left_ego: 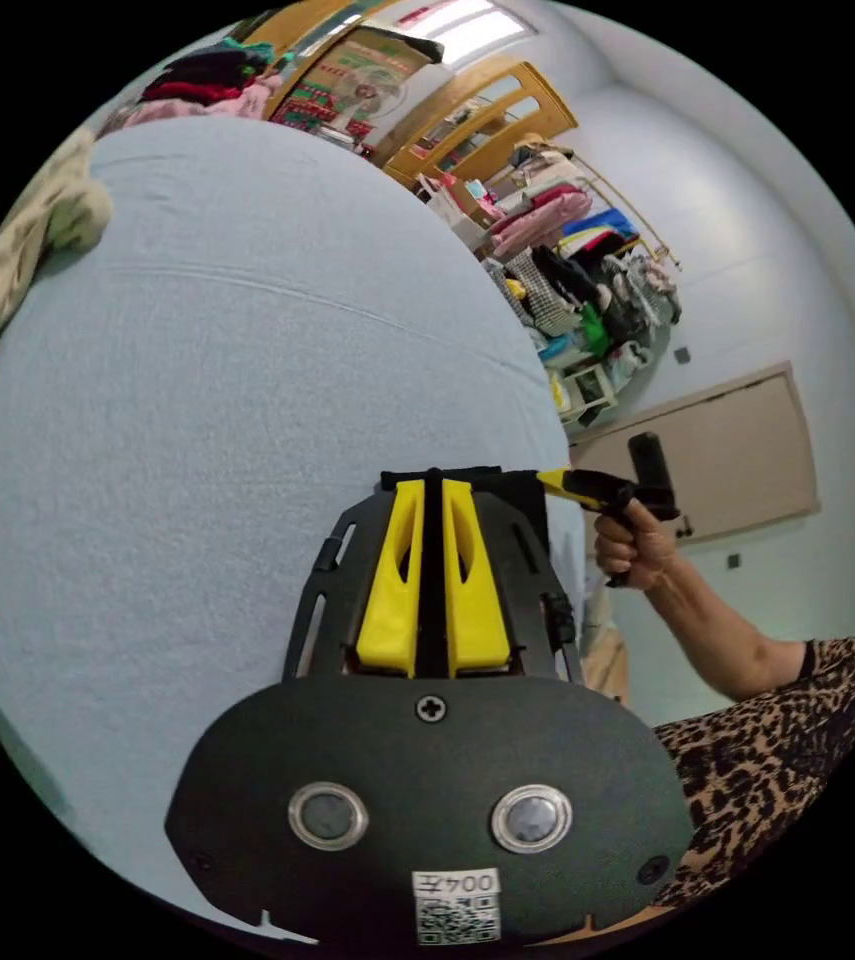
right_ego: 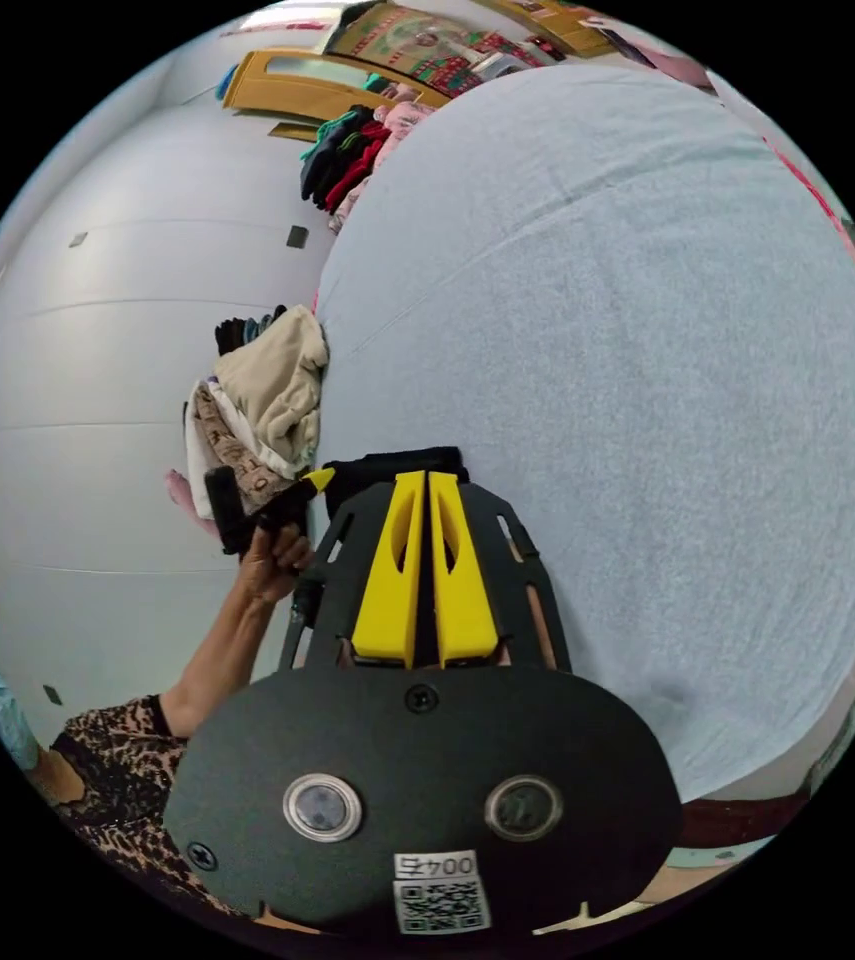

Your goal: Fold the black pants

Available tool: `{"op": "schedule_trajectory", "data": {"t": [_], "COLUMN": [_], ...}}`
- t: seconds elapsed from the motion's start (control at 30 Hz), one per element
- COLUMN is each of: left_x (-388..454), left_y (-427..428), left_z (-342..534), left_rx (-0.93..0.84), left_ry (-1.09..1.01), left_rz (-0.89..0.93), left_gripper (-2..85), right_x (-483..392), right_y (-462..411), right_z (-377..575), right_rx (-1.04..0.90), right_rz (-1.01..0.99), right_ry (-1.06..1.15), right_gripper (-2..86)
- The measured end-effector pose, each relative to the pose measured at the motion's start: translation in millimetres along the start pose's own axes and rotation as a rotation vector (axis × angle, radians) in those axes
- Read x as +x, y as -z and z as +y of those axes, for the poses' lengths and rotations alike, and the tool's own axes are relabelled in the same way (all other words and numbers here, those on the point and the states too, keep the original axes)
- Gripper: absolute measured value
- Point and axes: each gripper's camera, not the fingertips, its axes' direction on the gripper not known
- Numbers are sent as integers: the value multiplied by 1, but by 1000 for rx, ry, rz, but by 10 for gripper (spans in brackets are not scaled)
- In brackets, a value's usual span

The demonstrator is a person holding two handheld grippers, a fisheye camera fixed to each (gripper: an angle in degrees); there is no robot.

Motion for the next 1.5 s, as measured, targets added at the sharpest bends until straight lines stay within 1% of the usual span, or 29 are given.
{"op": "schedule_trajectory", "data": {"t": [0.03,0.07,0.2,0.27,0.4,0.5,0.53,0.57,0.63,0.7,0.8,0.87,0.97,1.03,1.13,1.2,1.3,1.37,1.4,1.47,1.5], "left_x": [-1,-6,-31,-48,-65,-83,-89,-94,-98,-96,-71,-37,-8,-7,-24,-35,-38,-39,-41,-54,-56], "left_y": [-1,-3,-11,-11,-8,-7,-4,0,11,26,56,69,60,44,21,17,42,70,77,99,105], "left_z": [-5,-8,-13,-11,-2,10,15,20,28,34,42,54,70,73,73,75,89,112,120,158,169], "left_rx": [-18,-29,-58,-44,7,62,95,118,153,167,182,184,152,97,19,0,89,166,186,261,275], "left_ry": [-16,-18,21,47,93,181,209,247,272,257,133,3,-99,-99,-28,-7,-32,-72,-73,-55,-59], "left_rz": [-35,-32,54,151,253,391,456,480,477,434,321,238,146,69,-26,5,67,177,213,347,367], "left_gripper": [32,30,25,23,20,19,18,17,15,12,5,3,3,2,2,2,2,3,3,6,7], "right_x": [1,3,5,5,8,15,18,19,21,17,4,-3,0,7,20,31,56,80,86,106,110], "right_y": [-2,-3,-10,-11,-10,-8,-4,3,12,19,22,21,15,9,1,-3,-4,-7,-9,-12,-13], "right_z": [-4,-8,-17,-20,-22,-25,-24,-21,-14,-4,16,37,64,78,94,101,110,115,117,122,124], "right_rx": [-10,-13,-40,-36,-19,-34,-14,16,50,74,62,55,48,40,21,5,5,-13,-19,-28,-31], "right_rz": [31,55,101,115,89,27,16,29,20,16,76,82,80,68,21,-21,-132,-182,-192,-216,-217], "right_ry": [4,14,46,62,58,19,-4,-5,-1,34,117,166,174,160,123,95,15,-52,-64,-105,-112], "right_gripper": [-2,-4,-6,-7,-6,-1,2,8,23,35,41,41,38,35,37,45,67,81,84,91,93]}}
